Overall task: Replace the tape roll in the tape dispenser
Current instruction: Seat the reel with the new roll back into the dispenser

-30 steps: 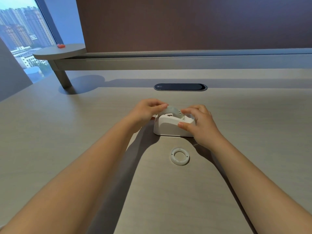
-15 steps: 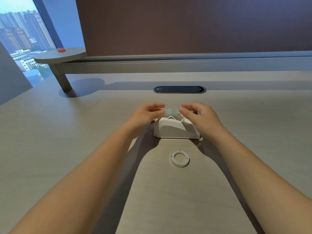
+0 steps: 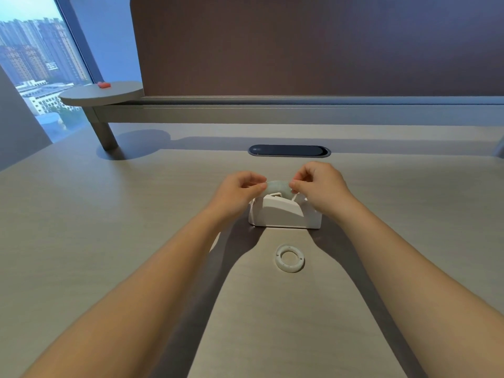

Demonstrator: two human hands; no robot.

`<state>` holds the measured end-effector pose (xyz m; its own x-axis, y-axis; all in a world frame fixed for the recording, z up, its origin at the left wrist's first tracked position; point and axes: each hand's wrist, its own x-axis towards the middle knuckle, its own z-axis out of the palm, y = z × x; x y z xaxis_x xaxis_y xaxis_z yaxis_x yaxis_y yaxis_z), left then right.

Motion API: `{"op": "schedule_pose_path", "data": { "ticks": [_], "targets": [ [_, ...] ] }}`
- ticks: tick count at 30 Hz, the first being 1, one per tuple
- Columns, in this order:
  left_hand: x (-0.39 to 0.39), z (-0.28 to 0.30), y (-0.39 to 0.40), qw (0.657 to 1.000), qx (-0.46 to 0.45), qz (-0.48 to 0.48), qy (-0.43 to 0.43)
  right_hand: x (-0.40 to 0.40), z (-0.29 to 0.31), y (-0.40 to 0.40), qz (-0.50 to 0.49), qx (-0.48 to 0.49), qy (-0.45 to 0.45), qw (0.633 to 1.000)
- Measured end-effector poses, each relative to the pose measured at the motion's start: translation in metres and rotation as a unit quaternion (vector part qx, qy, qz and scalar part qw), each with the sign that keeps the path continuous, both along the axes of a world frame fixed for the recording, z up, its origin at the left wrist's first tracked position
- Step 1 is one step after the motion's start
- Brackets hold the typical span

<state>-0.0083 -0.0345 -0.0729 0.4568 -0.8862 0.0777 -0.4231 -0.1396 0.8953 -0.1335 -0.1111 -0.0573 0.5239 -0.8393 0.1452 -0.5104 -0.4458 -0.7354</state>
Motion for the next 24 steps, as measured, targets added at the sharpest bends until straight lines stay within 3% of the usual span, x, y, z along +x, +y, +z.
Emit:
{"op": "schedule_pose_path", "data": {
  "ticks": [5, 8, 15, 20, 24],
  "targets": [
    [0.000, -0.001, 0.001, 1.000, 0.007, -0.004, -0.007, 0.003, 0.005, 0.003, 0.028, -0.136, 0.221, 0.965],
    [0.000, -0.001, 0.001, 1.000, 0.008, -0.007, -0.008, 0.001, 0.007, 0.005, 0.025, -0.176, 0.285, 0.942],
    [0.000, -0.001, -0.001, 0.999, 0.023, -0.004, -0.025, -0.003, 0.013, -0.003, -0.008, -0.039, 0.166, 0.985],
    [-0.002, -0.003, -0.001, 0.998, 0.029, -0.002, -0.048, -0.005, 0.008, -0.005, -0.014, -0.017, 0.091, 0.996],
    [-0.006, -0.004, 0.000, 0.994, 0.034, -0.006, -0.102, -0.016, 0.004, -0.009, -0.055, 0.035, -0.036, 0.997]
  ]
}}
